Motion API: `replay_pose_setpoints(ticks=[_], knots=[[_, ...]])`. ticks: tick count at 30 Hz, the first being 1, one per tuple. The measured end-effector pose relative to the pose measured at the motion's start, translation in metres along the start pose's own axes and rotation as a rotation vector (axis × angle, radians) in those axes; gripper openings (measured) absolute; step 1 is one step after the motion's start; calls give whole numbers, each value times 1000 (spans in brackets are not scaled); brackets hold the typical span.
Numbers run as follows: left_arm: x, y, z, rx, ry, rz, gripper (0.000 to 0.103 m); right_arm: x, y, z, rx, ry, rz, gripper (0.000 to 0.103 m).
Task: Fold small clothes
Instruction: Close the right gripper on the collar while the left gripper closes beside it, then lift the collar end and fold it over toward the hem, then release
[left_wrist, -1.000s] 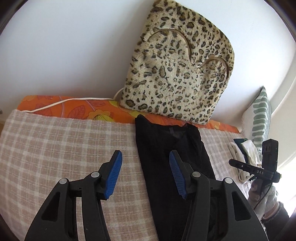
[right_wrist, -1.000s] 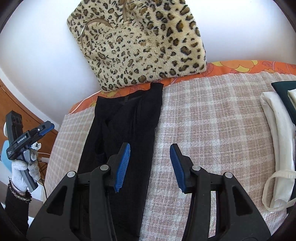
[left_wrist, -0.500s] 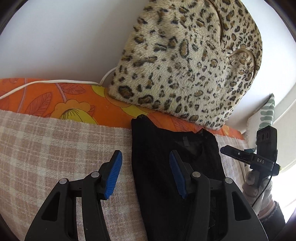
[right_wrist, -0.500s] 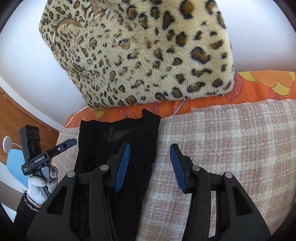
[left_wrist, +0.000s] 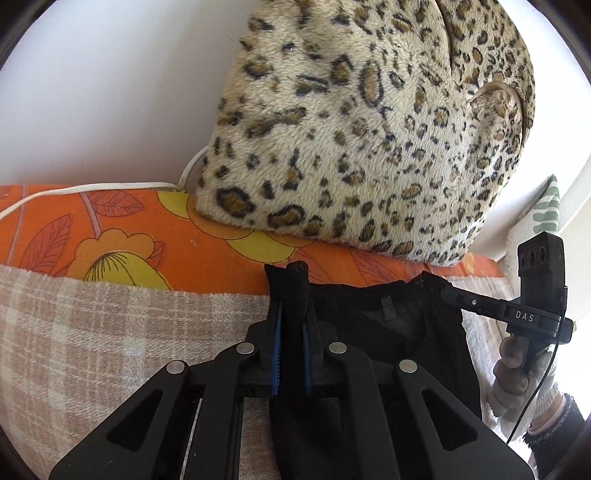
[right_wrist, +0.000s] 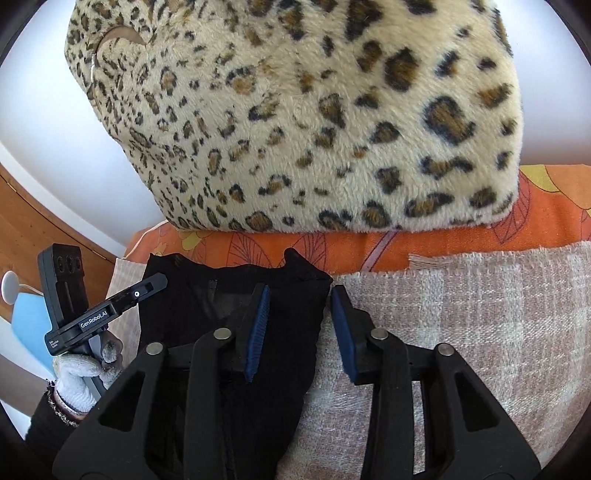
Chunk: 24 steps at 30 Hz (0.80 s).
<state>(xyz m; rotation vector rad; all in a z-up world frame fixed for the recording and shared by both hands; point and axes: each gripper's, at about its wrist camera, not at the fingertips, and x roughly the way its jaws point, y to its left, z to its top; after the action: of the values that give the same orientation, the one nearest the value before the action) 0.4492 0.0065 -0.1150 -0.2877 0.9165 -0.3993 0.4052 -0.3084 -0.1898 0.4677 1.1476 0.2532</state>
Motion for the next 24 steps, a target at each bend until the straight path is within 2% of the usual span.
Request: replay_pose_setpoints(ticks=[1, 6, 8, 10, 14, 15, 16, 18, 20, 24], knots=[[-1, 3, 1, -17, -8, 7, 6, 4, 2, 1, -7, 9, -3, 11], [-3, 13, 2, -44, -13, -16, 5, 9, 6, 5, -27, 22, -11, 11], [-4, 18, 3, -67, -17, -28, 6, 13, -1, 9, 26, 35, 12, 20], [-1, 24, 4, -106, 5, -33, 18, 11, -13, 13, 84, 28, 60, 25], [1, 23, 6, -95, -2, -46, 19, 12, -16, 16, 104, 22, 70, 25], [1, 21, 5, -78, 1, -43, 18, 13, -13, 16, 87, 24, 61, 25], [2, 19, 5, -64, 3, -38, 12, 14, -9, 17, 67, 28, 50, 24], [3, 14, 4, -48, 4, -42, 5, 16, -2, 17, 35, 35, 25, 12], [2, 9, 5, -46, -11, -47, 4, 17, 1, 17, 30, 39, 1, 8], [-9, 5, 11, -49, -36, -74, 3, 6, 9, 24, 23, 9, 10, 7]])
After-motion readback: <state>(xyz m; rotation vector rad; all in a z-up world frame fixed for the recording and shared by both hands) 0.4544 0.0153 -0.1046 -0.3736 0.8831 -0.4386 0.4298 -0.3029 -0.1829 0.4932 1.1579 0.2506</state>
